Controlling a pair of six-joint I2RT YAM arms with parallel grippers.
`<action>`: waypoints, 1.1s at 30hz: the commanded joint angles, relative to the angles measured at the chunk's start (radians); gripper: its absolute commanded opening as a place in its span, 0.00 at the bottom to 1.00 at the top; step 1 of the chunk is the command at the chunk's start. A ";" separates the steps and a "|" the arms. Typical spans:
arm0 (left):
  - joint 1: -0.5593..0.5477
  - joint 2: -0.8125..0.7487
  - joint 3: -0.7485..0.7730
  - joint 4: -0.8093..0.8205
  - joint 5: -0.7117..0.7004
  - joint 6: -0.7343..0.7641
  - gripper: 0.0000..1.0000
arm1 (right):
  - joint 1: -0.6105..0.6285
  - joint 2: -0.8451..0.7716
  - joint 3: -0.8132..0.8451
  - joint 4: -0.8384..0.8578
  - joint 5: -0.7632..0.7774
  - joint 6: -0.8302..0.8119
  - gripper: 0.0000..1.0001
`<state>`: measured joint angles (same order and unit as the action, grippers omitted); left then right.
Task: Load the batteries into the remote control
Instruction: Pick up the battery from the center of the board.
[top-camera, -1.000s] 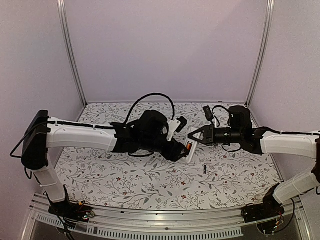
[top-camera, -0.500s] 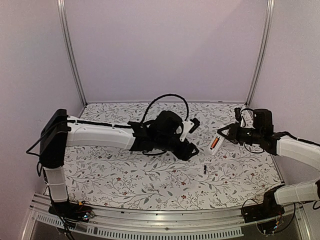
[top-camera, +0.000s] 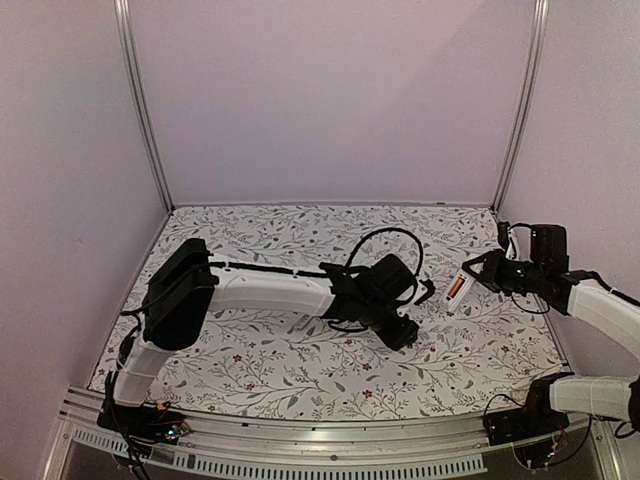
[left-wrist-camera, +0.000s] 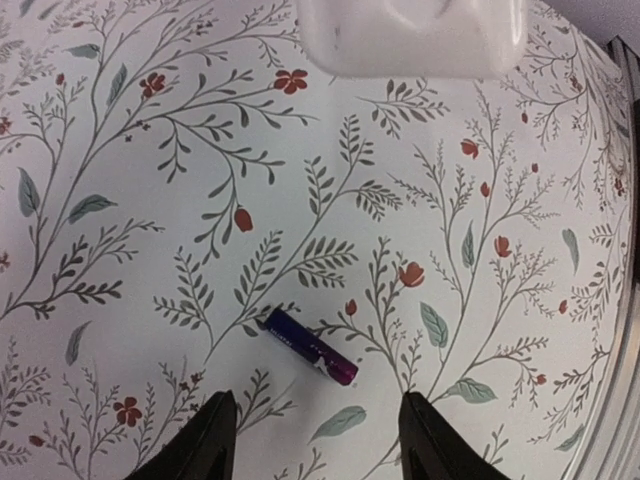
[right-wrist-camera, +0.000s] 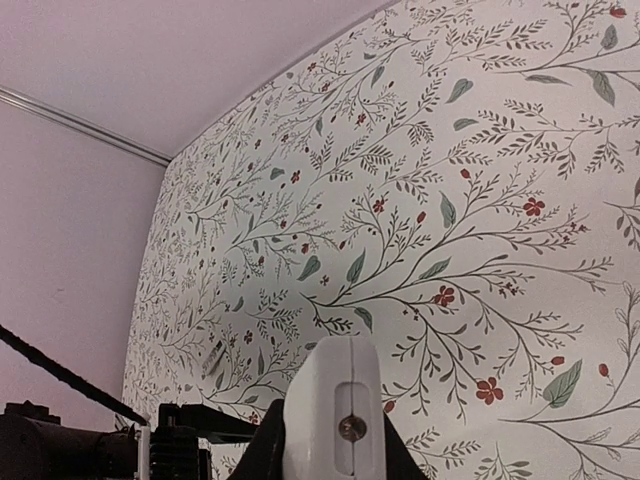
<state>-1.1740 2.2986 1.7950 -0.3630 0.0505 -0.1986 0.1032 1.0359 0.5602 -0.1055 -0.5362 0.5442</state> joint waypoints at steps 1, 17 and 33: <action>-0.021 0.058 0.076 -0.087 -0.030 -0.020 0.55 | -0.035 -0.038 -0.017 -0.033 -0.021 -0.035 0.00; -0.025 0.166 0.227 -0.184 -0.076 -0.015 0.51 | -0.057 -0.043 -0.007 -0.066 -0.013 -0.053 0.00; -0.017 0.209 0.277 -0.327 -0.141 0.044 0.29 | -0.062 -0.036 0.009 -0.063 -0.070 -0.064 0.00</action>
<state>-1.1893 2.5210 2.1090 -0.6189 -0.0731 -0.1783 0.0448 1.0031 0.5587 -0.1799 -0.5621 0.4969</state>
